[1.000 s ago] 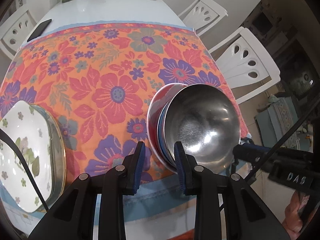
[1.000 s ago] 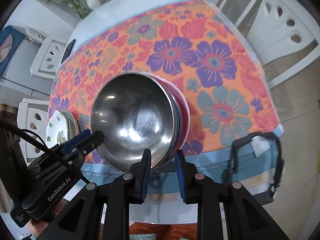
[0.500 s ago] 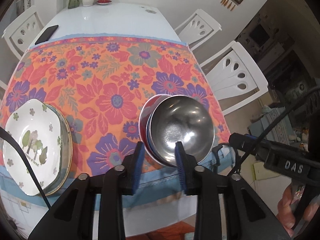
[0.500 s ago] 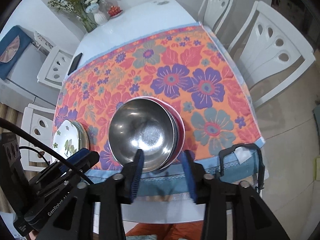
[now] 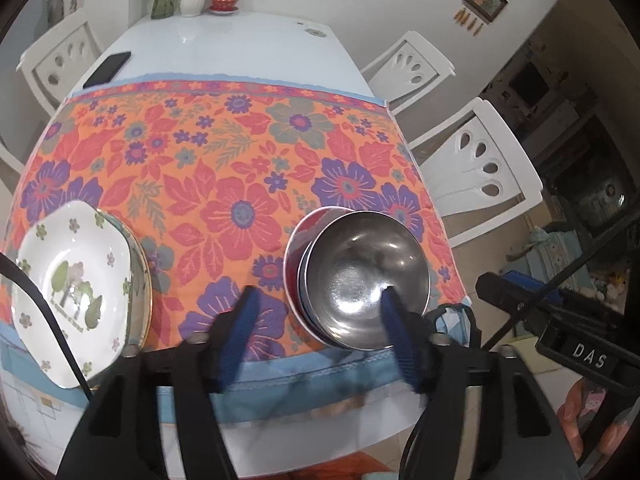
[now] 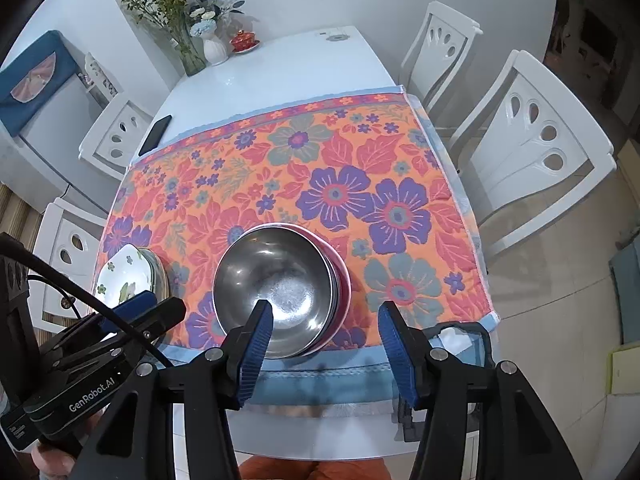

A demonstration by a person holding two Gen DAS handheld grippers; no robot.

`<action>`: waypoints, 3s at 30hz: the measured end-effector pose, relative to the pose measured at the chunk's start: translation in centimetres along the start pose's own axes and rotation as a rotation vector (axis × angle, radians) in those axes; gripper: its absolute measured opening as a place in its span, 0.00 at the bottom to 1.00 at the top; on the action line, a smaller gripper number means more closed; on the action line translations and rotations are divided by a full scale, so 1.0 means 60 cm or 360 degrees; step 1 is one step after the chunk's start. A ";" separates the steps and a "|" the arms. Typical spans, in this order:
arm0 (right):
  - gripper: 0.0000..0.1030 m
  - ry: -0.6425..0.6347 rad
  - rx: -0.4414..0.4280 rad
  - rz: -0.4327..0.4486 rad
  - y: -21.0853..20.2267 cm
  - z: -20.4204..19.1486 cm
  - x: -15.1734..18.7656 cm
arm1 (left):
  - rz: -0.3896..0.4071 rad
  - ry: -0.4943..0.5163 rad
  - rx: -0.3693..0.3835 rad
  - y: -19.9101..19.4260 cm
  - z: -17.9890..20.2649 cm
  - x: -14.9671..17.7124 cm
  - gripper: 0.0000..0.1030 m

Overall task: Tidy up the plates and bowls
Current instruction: 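Open both grippers to release the blue steel bowl, then close both grippers on the rim of the nested bowl stack, then lift the nested bowls and carry them over the white plate stack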

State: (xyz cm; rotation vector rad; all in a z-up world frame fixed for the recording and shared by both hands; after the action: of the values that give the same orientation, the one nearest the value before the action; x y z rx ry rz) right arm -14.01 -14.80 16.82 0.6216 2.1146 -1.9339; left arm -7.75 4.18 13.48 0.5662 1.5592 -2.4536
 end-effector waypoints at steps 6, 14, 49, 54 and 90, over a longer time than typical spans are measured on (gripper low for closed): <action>0.51 0.0005 -0.0039 -0.0022 0.037 0.008 0.000 | -0.0069 -0.0084 0.0008 0.036 -0.021 -0.004 0.64; 0.51 0.0029 -0.0102 -0.0084 0.108 0.028 0.002 | -0.0159 -0.0232 0.0066 0.103 -0.052 -0.004 0.64; 0.55 0.0107 -0.0576 -0.0267 0.279 0.038 -0.009 | -0.0282 -0.0416 0.0347 0.220 -0.069 -0.006 0.39; 0.54 0.0081 -0.0571 -0.0247 0.266 0.025 -0.010 | -0.0205 -0.0397 0.0266 0.195 -0.065 -0.015 0.38; 0.54 -0.0179 -0.0643 -0.0281 0.275 -0.473 -0.044 | -0.0022 -0.0559 0.0096 -0.055 -0.469 -0.055 0.37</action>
State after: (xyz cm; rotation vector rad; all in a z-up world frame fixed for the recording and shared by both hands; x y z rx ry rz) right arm -0.80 13.56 6.52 0.2480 2.4534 -1.5026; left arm 0.29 30.79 6.94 0.1206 1.3559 -2.4500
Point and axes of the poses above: each gripper's, at about its wrist camera, not at the fingertips, and y roughly the way its jaws point, z to its right, x to its underside, the point moved 2 cm from there along y, roughly the way its jaws point, and after that the axes turned 6 degrees about -y, right-handed, at the moved point
